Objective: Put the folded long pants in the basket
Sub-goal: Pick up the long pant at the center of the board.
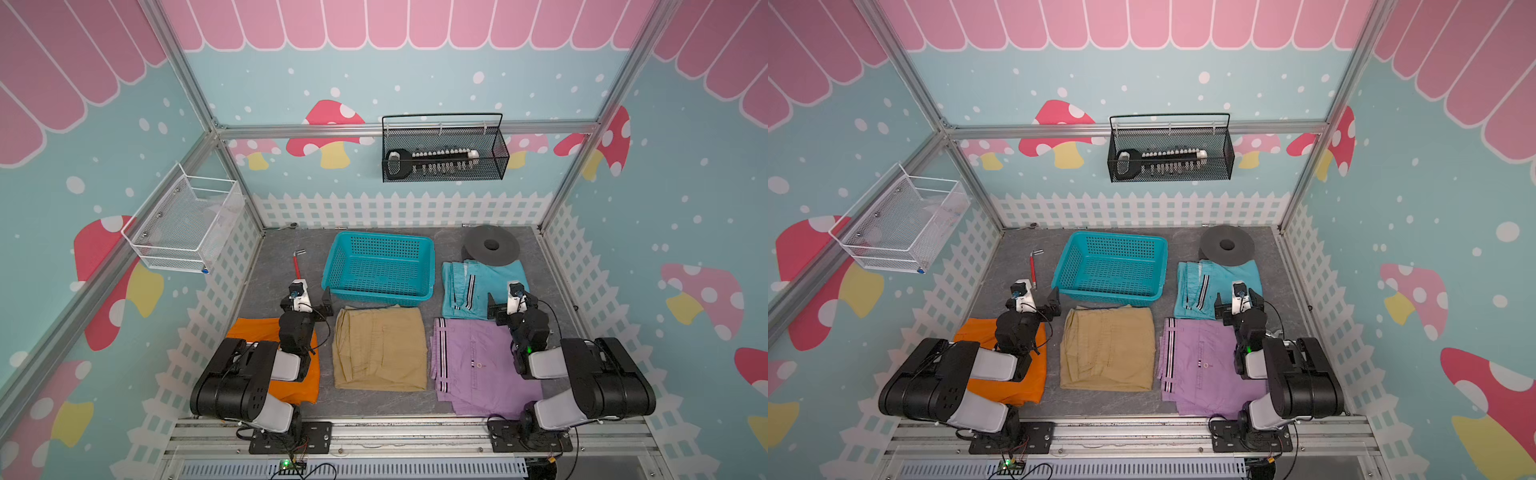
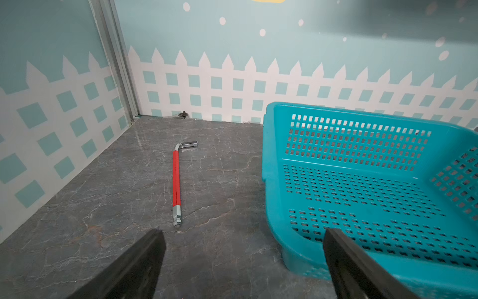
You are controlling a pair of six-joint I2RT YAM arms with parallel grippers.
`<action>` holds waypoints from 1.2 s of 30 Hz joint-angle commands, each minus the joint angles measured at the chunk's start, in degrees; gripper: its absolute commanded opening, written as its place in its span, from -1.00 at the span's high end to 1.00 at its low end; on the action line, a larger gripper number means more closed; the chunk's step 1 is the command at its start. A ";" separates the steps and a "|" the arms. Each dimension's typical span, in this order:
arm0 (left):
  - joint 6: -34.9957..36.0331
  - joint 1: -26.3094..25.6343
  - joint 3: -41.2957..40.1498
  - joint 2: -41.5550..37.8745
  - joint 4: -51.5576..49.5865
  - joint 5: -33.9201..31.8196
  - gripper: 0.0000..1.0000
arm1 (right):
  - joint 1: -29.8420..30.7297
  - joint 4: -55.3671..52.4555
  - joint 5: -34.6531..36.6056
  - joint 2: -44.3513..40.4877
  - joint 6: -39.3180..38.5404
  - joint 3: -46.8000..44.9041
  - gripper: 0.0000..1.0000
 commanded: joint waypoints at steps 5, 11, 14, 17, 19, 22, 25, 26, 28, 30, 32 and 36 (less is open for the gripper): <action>0.89 -0.51 1.22 0.88 4.29 -0.18 -0.98 | -0.43 4.62 -0.66 0.86 -1.01 1.06 -0.99; 0.74 -0.45 1.26 0.91 4.34 -0.12 -0.98 | -0.41 4.63 -0.80 0.84 -0.97 1.06 -0.99; 0.12 0.42 1.48 0.89 3.76 1.19 -0.98 | -0.49 4.60 -0.86 0.95 -0.97 1.14 -0.99; 0.10 0.45 1.48 0.91 3.72 1.31 -0.98 | -0.54 4.59 -0.97 1.04 -0.88 1.19 -0.99; 0.10 0.45 1.48 0.91 3.74 1.31 -0.98 | -0.50 4.59 -0.83 0.95 -0.94 1.18 -0.99; 0.11 0.45 1.47 0.85 3.73 1.30 -0.98 | -0.25 4.32 1.42 0.35 -0.61 1.56 -0.99; 0.25 0.49 1.39 0.78 3.81 1.27 -0.98 | 2.28 -20.24 14.12 -9.63 3.59 10.44 -0.99; 0.35 0.23 1.30 0.67 4.03 0.64 -0.98 | 2.24 -25.26 15.46 -12.52 8.69 12.08 -0.99; 0.45 -1.58 3.85 -2.67 -2.76 -6.13 -0.98 | 2.29 -34.30 9.75 -19.29 16.40 14.44 -0.99; -1.37 -3.21 10.47 -9.03 -19.65 -13.20 -0.98 | 2.31 -43.69 1.13 -25.42 25.16 16.77 -0.99; -8.38 -3.40 17.76 -15.78 -38.05 -14.33 -0.98 | 2.79 -44.61 -10.30 -29.92 31.36 14.75 -0.99; -22.39 -3.57 20.26 -32.57 -58.46 -5.19 -0.98 | 11.51 -42.66 -20.47 -35.57 37.46 10.26 -0.98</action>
